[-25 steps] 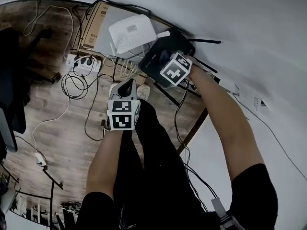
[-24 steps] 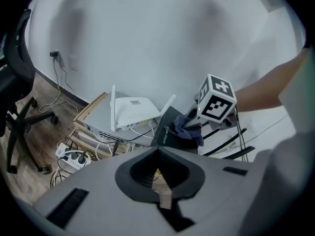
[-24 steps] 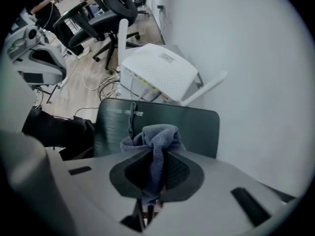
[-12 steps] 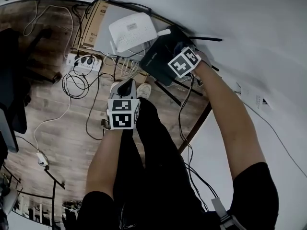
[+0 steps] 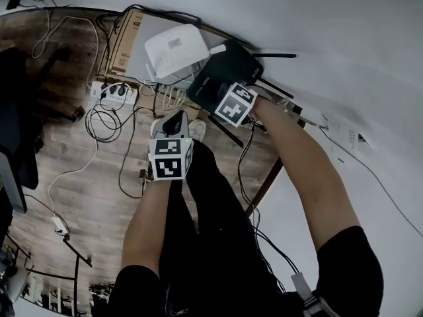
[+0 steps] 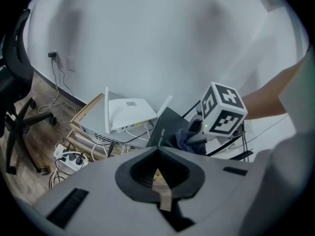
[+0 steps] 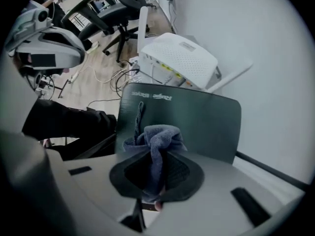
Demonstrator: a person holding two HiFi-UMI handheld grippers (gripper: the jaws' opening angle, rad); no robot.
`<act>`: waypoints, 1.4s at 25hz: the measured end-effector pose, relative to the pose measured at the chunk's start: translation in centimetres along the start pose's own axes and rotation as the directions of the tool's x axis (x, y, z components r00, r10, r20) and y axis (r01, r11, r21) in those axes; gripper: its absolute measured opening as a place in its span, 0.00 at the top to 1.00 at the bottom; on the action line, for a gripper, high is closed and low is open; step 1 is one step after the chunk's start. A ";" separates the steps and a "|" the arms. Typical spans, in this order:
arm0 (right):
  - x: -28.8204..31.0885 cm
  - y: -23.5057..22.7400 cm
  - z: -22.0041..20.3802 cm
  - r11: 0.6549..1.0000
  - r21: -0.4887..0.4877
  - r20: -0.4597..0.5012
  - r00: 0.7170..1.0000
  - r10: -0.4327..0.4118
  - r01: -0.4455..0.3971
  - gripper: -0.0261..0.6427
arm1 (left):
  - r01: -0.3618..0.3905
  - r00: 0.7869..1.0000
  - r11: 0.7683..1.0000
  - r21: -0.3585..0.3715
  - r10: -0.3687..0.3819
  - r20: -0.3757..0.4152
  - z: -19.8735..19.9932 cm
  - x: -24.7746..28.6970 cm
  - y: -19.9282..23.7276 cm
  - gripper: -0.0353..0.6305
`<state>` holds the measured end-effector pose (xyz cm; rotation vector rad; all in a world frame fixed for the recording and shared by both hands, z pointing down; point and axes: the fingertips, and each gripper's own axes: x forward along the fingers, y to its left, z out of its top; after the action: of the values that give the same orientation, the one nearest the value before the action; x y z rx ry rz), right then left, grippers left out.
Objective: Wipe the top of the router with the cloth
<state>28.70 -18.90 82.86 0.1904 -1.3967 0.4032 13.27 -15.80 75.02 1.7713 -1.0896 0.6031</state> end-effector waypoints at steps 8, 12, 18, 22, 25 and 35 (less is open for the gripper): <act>-2.2 0.4 0.6 1.000 -0.003 0.070 0.997 0.013 -0.012 0.93 | -0.026 0.999 0.998 0.052 0.024 0.025 1.3 -1.5 -0.7 0.95; -6.1 -1.3 1.4 0.989 0.145 0.224 0.974 -0.047 0.015 0.93 | -0.043 0.998 0.998 0.044 0.041 0.052 2.5 -3.5 -0.9 0.95; -16.0 -1.9 2.7 0.919 0.392 0.504 0.825 -0.255 0.044 0.93 | -0.066 0.989 0.998 0.010 0.064 0.131 7.0 -7.7 -1.3 0.95; -24.3 -1.0 2.7 0.865 0.499 0.604 0.697 -0.386 0.047 0.93 | -0.064 0.978 0.997 0.040 0.054 0.203 11.9 -11.8 -3.8 0.95; -30.8 -0.5 2.2 0.821 0.571 0.654 0.595 -0.467 0.016 0.93 | -0.054 0.959 0.996 0.064 0.034 0.281 16.1 -15.9 -6.5 0.95; -52.1 0.8 -1.4 0.690 0.721 0.686 0.210 -0.697 -0.065 0.93 | -0.098 0.877 0.982 0.164 0.008 0.480 27.0 -30.9 -14.8 0.95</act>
<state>23.44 -26.17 31.50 1.5759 -2.3044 0.3414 9.56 -24.85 32.47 2.1247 -1.4591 0.3051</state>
